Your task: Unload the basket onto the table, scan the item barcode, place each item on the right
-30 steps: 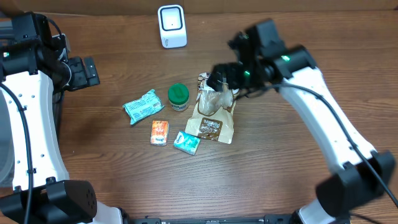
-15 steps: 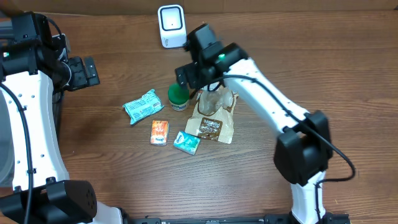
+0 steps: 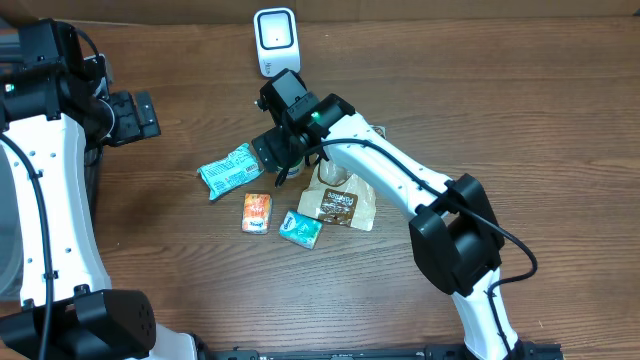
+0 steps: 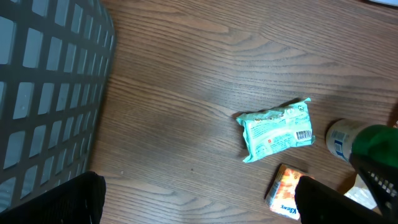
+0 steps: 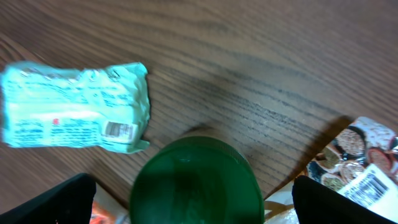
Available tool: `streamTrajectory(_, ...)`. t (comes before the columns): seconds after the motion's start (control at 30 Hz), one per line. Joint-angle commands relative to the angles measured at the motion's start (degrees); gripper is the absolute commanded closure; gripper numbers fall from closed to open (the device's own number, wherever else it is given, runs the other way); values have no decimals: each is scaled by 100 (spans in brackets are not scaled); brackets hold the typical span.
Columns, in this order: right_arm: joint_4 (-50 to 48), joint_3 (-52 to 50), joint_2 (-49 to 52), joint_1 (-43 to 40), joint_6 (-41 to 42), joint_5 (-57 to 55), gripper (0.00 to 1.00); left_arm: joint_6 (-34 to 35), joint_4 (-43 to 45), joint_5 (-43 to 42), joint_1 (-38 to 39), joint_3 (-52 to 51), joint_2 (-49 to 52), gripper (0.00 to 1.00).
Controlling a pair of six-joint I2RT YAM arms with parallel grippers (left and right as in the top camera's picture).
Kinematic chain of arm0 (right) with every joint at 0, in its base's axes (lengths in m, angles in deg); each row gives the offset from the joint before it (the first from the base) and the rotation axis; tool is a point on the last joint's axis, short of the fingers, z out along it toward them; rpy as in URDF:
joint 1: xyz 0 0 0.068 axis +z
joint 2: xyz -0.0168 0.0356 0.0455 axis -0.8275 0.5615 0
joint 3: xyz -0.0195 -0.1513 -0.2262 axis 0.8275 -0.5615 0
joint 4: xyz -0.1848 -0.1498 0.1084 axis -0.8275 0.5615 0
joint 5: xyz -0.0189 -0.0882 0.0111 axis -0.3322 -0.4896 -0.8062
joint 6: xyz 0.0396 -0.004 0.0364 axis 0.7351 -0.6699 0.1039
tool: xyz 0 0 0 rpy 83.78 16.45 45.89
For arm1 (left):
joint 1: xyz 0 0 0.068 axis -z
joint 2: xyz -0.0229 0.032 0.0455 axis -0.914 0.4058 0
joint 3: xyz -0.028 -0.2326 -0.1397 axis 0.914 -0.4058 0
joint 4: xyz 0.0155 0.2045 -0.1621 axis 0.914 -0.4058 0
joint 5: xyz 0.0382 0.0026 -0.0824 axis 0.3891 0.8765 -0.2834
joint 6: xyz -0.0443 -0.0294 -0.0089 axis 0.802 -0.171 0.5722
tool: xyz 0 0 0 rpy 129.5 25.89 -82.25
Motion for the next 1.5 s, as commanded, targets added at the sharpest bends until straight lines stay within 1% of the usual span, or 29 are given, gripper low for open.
streamTrajectory(0.0,-9,87,103,-28,-302,-90,2,-48,7,20,-22,87,-103,0)
streamTrajectory(0.13,35,90,98,-17,-680,-90,11,-48,7,20,-22,87,-103,1)
streamTrajectory(0.2,142,90,98,-13,-885,-90,18,-48,7,20,-22,85,-103,1)
streamTrajectory(0.27,256,90,98,-13,-1097,-94,28,-48,7,20,-20,87,-103,0)
streamTrajectory(0.37,393,90,98,-13,-1491,-92,39,-48,7,20,-22,87,-103,0)
streamTrajectory(0.43,448,90,98,-9,-1705,-92,42,-48,7,20,-22,87,-103,0)
streamTrajectory(0.57,573,96,52,2,-2131,-72,42,-48,7,20,-22,85,-103,0)
streamTrajectory(0.63,713,118,17,9,-2616,37,42,-48,7,20,-22,87,-103,0)
streamTrajectory(0.7,876,127,-52,9,-3152,221,39,-46,7,20,-20,85,-103,0)
streamTrajectory(0.8,1086,127,-177,13,-3582,295,35,-48,7,20,-22,85,-103,1)
streamTrajectory(0.87,1180,127,-251,13,-3735,304,35,-48,7,20,-22,87,-103,0)
streamTrajectory(0.97,1215,127,-345,13,-3735,409,31,-48,7,20,-22,87,-103,0)
streamTrajectory(1.0,1215,127,-369,13,-3733,494,29,-46,7,20,-22,85,-103,1)
streamTrajectory(1.03,1211,127,-398,13,-3685,586,23,-48,7,20,-22,87,-103,0)
streamTrajectory(1.07,1191,127,-411,13,-3543,621,14,-48,7,20,-22,85,-103,0)
streamTrajectory(1.1,1145,129,-433,11,-3217,619,9,-48,7,20,-22,87,-103,1)
streamTrajectory(1.17,1067,129,-452,11,-2498,619,5,-48,7,20,-22,85,-103,1)
streamTrajectory(1.2,1019,129,-455,2,-2024,619,0,-48,7,20,-22,85,-103,1)
streamTrajectory(1.27,979,127,-455,0,-1198,619,0,-48,7,20,-22,85,-103,1)
streamTrajectory(1.33,977,127,-455,0,-769,621,0,-48,7,20,-22,87,-103,0)
streamTrajectory(1.47,914,85,-439,0,-608,586,0,-48,7,20,-22,87,-103,0)
